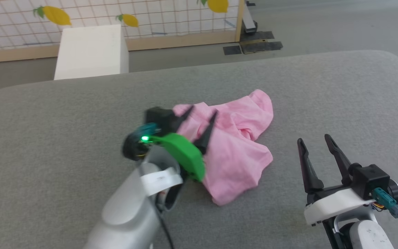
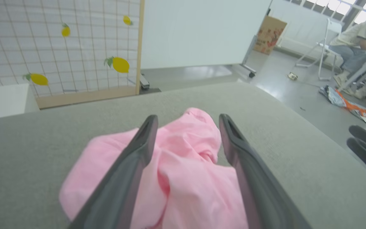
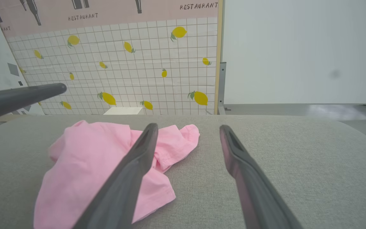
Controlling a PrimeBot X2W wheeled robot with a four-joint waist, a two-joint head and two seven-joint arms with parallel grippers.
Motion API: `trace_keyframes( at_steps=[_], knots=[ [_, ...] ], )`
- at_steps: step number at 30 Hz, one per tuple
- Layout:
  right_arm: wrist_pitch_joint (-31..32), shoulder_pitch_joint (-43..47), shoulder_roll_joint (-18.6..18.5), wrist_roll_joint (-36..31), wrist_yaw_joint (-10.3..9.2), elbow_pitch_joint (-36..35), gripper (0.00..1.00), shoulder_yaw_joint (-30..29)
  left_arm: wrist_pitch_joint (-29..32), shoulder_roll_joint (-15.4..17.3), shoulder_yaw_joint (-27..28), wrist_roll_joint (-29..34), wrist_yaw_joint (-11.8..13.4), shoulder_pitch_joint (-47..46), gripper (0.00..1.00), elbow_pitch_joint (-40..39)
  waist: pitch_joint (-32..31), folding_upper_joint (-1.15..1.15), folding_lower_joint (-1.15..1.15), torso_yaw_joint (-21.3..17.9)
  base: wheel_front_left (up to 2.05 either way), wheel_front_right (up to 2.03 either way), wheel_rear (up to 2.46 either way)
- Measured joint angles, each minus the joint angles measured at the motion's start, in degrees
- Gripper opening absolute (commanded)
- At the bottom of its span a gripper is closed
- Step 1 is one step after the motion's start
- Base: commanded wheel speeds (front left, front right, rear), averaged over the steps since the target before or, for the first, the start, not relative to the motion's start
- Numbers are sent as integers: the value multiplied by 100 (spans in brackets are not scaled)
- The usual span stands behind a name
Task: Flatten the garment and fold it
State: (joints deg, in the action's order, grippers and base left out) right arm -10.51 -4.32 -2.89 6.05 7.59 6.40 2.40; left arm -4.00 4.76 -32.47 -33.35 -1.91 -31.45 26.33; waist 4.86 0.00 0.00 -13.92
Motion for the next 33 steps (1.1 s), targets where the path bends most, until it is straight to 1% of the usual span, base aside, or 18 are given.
trace_keyframes(
  at_steps=[2,4,7,10,13,17,19,22,24,27,33],
  knots=[
    [36,11,0,-5,0,-48,100,-22,-514,144,221,3,92,169,100,-208,-24,0,0,86,0,0,0],
    [51,55,0,-11,-1,-96,100,-26,-847,331,436,10,182,414,100,-380,-44,0,0,182,0,0,0],
    [101,102,1,-56,-1,-151,100,2,-1029,542,776,75,355,769,100,-683,-59,0,0,311,0,0,0],
    [147,103,1,-69,-1,-194,100,32,-1056,653,1183,271,494,1162,100,-1136,-55,0,0,425,0,0,0],
    [180,104,0,-112,-1,-223,100,67,-1073,682,1615,548,505,1554,100,-1634,-26,0,0,523,0,0,0],
    [359,106,0,-170,-1,-220,100,208,-1073,656,2056,900,501,2078,100,-1972,31,0,0,618,0,0,0],
    [577,114,-2,-259,-1,-170,100,409,-1072,619,2189,1073,486,2248,100,-2038,51,0,0,659,0,0,0],
    [1126,154,-2,-285,-1,-13,100,828,-1072,497,2329,1178,374,2413,100,-2125,80,0,0,718,0,0,0],
    [1641,215,2,-312,-1,145,100,1155,-1072,391,2386,1325,288,2476,100,-2140,101,0,0,760,0,0,0],
    [2241,230,3,-361,-1,299,100,1479,-1072,247,2452,1424,170,2507,100,-2136,139,0,0,830,0,0,0],
    [2983,188,-4,-503,-1,545,100,1819,-1072,43,2555,1527,-18,2497,100,-2123,276,0,0,982,0,0,0]
  ],
)
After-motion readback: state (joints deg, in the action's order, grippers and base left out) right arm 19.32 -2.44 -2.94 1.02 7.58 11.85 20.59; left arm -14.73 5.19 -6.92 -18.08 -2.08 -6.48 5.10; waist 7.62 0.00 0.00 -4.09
